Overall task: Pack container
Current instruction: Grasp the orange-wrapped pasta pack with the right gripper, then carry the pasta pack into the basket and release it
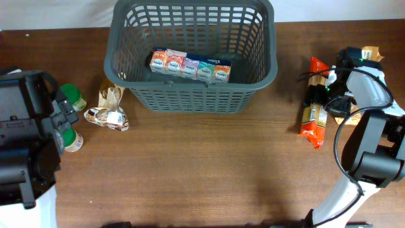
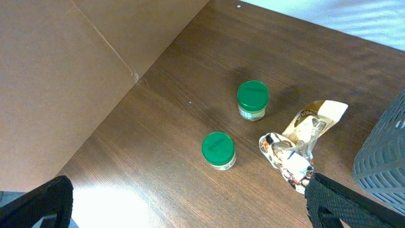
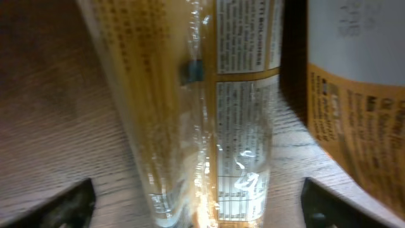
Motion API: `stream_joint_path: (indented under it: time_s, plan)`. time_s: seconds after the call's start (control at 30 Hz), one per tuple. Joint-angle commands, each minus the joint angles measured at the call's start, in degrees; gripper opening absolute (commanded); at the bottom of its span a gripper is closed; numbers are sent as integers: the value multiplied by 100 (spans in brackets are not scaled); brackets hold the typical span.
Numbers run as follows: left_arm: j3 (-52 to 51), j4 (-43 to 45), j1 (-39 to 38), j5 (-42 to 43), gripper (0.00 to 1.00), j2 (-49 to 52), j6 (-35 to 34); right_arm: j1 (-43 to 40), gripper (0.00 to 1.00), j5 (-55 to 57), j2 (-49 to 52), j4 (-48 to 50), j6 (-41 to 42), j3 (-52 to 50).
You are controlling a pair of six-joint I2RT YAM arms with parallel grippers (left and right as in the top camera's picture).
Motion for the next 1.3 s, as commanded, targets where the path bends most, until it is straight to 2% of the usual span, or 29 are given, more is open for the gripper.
stream_joint_path:
  time_s: [0.0, 0.1, 0.2, 0.3, 0.33, 0.37, 0.4, 0.47, 0.5, 0.7, 0.87, 1.0, 1.1, 1.2, 1.27]
  plan:
    - [9, -9, 31, 44, 99, -2, -98, 33, 99, 293, 57, 42, 15, -39]
    - [9, -9, 31, 44, 99, -2, -98, 44, 100, 267, 306, 66, 24, -85]
    - [9, -9, 31, 44, 99, -2, -98, 44, 88, 208, 529, 70, 61, -87]
    - [9, -9, 31, 44, 99, -2, -98, 44, 82, 98, 734, 90, 83, -87]
    - [9, -9, 31, 44, 99, -2, -98, 44, 76, 68, 804, 90, 127, -87]
    - [9, -7, 31, 44, 99, -2, -98, 42, 66, 72, 837, 85, 190, -87]
    - [9, -7, 31, 44, 99, -2, -98, 42, 51, 74, 863, 85, 238, -87]
    - [9, -9, 31, 44, 99, -2, -98, 42, 11, 7, 861, 83, 385, -85]
    - [9, -7, 31, 44, 99, -2, -98, 42, 4, -72, 833, 85, 407, -85]
    - [9, -7, 31, 44, 99, -2, -98, 44, 4, -920, 280, -258, 400, 214]
    - [9, -7, 31, 44, 99, -2, -98, 127, 4, -1674, -920, -977, 293, 1314]
    - [9, -7, 31, 44, 99, -2, -98, 507, 4, -1928, -1884, -1469, -17, 2649]
    - [9, -7, 31, 44, 99, -2, -98, 1014, 4, -1923, -2361, -1534, -481, 3412]
    - [9, -7, 31, 44, 99, -2, -98, 1947, 4, -1930, -2745, -1530, -1690, 4009]
    - [9, -9, 31, 44, 99, -2, -98, 2684, 4, -2041, -2887, -1532, -2804, 4127]
